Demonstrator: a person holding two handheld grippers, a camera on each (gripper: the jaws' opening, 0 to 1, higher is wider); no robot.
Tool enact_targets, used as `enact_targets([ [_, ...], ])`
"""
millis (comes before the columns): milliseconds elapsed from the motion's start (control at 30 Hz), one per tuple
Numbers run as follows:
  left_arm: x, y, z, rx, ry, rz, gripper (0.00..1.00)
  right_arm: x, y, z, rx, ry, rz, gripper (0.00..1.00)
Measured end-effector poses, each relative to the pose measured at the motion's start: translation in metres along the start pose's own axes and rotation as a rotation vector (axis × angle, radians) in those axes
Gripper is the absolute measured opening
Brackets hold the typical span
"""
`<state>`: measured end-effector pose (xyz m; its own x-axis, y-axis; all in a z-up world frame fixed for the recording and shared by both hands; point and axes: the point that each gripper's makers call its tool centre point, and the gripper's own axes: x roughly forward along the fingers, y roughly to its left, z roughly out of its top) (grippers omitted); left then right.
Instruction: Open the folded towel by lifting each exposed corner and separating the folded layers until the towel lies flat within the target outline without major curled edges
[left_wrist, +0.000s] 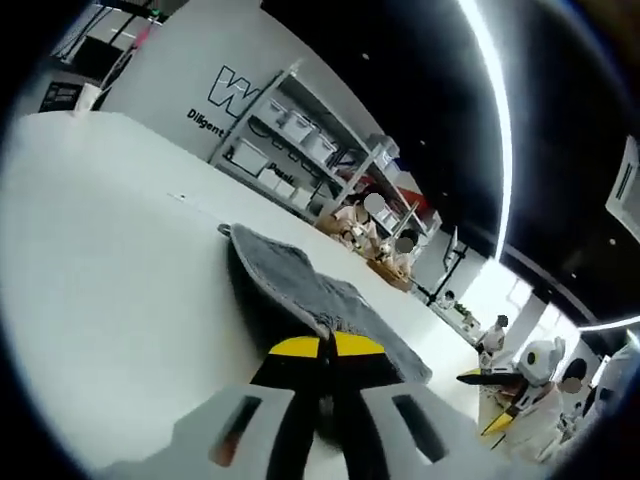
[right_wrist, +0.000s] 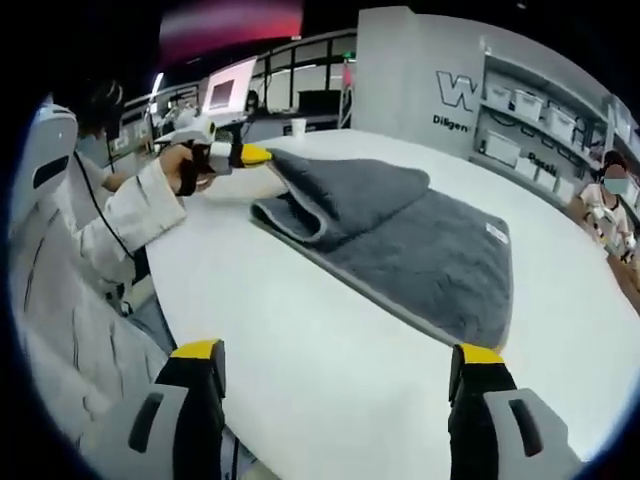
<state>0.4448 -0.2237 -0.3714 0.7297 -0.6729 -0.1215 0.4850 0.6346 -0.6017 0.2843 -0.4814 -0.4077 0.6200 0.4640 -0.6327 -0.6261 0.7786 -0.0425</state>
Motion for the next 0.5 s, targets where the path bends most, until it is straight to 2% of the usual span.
enact_targets([
  [500, -0.018, 0.007, 0.026, 0.028, -0.070, 0.044, 0.01, -0.001, -0.004, -0.001, 0.007, 0.000, -0.007, 0.92],
])
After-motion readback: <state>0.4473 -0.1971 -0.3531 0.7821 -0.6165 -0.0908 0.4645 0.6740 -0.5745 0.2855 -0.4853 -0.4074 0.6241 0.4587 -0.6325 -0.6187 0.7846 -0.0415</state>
